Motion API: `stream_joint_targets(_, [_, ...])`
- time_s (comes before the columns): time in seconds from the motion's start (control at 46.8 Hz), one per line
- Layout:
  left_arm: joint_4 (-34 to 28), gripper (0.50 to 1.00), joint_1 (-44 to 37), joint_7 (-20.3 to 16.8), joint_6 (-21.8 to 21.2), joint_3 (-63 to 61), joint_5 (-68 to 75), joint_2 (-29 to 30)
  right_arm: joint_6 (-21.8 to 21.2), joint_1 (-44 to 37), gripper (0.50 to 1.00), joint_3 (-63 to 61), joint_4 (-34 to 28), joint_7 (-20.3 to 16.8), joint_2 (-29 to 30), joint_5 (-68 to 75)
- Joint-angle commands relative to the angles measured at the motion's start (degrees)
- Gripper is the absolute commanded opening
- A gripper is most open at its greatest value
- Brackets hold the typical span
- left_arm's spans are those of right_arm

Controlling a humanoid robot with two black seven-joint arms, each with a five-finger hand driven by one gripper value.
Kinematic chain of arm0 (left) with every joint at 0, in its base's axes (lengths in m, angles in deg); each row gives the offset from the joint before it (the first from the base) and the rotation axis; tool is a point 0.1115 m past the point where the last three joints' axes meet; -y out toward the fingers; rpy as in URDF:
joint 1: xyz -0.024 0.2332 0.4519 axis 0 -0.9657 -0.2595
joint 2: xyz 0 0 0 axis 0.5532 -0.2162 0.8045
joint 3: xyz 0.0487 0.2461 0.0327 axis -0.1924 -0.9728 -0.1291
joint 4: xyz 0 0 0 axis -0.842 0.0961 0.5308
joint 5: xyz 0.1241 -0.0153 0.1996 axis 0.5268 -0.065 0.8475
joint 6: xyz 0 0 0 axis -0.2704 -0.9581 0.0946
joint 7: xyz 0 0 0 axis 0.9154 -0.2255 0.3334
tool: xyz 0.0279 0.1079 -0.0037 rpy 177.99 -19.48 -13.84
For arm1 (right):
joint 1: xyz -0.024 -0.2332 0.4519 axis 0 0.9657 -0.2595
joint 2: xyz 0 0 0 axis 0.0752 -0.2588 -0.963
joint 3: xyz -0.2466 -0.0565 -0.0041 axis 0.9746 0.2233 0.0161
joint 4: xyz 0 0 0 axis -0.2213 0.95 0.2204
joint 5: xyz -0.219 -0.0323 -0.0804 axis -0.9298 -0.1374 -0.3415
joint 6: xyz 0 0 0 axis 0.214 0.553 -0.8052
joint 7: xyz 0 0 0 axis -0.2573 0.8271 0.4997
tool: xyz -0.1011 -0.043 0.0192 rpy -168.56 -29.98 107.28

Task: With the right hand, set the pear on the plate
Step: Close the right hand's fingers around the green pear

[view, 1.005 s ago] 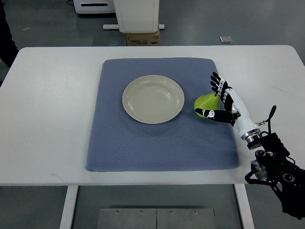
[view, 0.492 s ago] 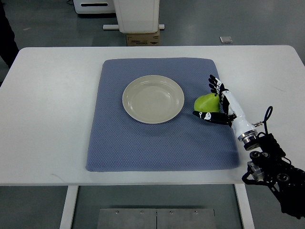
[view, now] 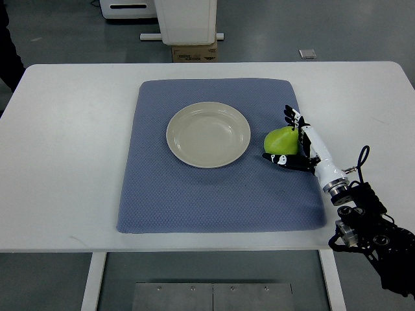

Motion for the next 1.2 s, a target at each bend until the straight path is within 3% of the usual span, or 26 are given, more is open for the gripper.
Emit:
stream_joint_targets(0.0, [0.0, 1.0, 0.0, -0.1, 0.0, 0.0, 0.0, 0.0, 0.0, -0.2, 0.966, 0.1, 0.4, 0.0, 0.2, 0.0])
stream_joint_targets(0.663, [0.0, 1.0, 0.0, -0.1, 0.0, 0.0, 0.0, 0.0, 1.7, -0.8, 0.91, 2.1, 1.5, 0.0, 0.8, 0.1])
stream_joint_targets(1.005, [0.0, 1.0, 0.0, -0.1, 0.0, 0.0, 0.0, 0.0, 3.0, -1.5, 0.82, 2.1, 2.0, 0.0, 1.4, 0.1])
stream_joint_targets(1.176, [0.0, 1.0, 0.0, 0.0, 0.0, 0.0, 0.0, 0.0, 3.1, -1.5, 0.717, 2.1, 2.1, 0.0, 1.5, 0.1])
